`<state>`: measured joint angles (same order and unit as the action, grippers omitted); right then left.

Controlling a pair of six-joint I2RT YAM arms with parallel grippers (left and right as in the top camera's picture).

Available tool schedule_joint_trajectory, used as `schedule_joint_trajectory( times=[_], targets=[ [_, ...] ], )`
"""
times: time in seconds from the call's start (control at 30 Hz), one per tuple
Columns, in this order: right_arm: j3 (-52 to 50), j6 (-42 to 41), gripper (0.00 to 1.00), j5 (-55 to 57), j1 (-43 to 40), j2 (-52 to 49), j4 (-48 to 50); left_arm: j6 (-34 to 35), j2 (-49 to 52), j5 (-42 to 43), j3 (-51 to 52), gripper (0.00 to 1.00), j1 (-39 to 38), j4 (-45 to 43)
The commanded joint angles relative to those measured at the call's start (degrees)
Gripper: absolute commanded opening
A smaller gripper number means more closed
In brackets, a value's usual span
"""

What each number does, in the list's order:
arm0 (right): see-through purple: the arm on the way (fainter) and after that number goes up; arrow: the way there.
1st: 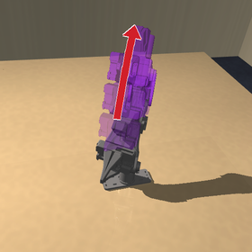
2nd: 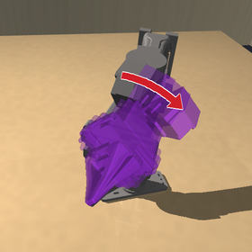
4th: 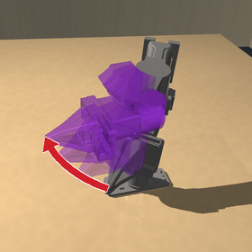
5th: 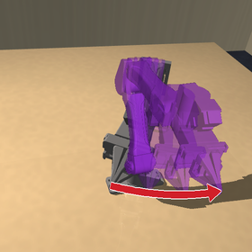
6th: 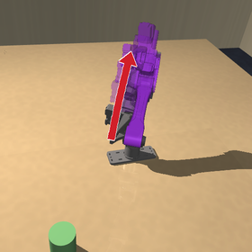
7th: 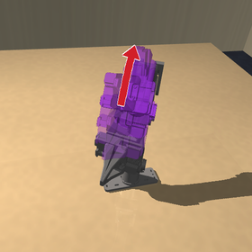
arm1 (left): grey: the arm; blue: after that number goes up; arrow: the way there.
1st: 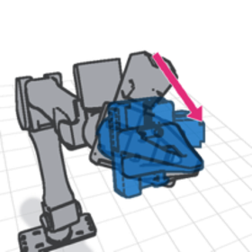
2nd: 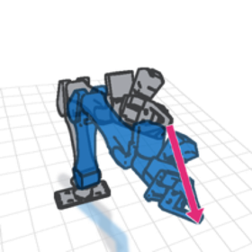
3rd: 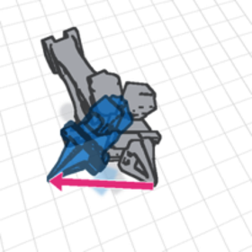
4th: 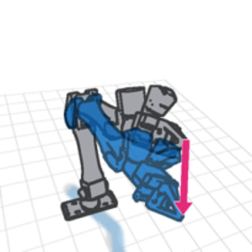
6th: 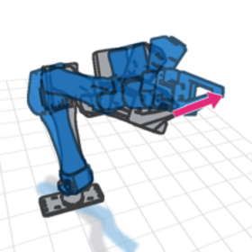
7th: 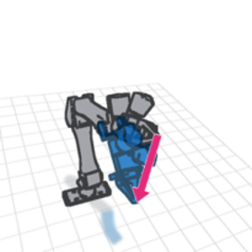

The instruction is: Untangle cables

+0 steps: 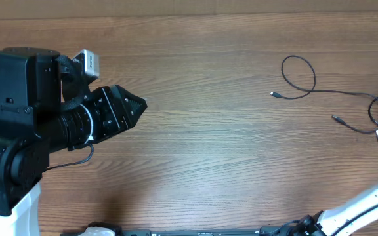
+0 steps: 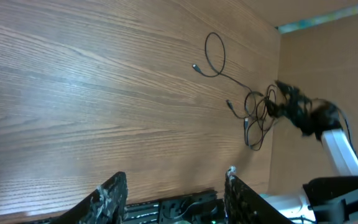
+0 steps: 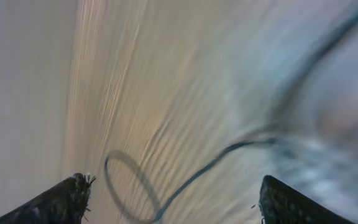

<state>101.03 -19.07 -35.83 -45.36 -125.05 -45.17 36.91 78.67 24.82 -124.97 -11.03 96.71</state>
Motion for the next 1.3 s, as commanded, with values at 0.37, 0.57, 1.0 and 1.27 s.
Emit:
schedule_joint_trajectory(
  times=[0.37,0.57,1.0,1.27],
  targets=[
    [1.46,-16.04,0.88,31.67,27.36,-0.35,-5.97,-6.8,0.04,0.22,0.04,0.5,0.13,0.09],
    [1.36,-21.84,0.66,44.5,33.35,-0.55,-6.1,-8.66,0.04,0.24,0.04,0.49,0.13,0.09],
    [1.31,-27.87,0.53,46.53,35.65,-6.88,-9.27,-8.63,0.04,0.22,0.04,0.46,0.13,0.09],
    [1.29,-27.85,0.04,47.65,35.28,-6.88,-9.42,-8.63,0.07,0.09,0.04,0.43,0.13,0.09]
  ],
)
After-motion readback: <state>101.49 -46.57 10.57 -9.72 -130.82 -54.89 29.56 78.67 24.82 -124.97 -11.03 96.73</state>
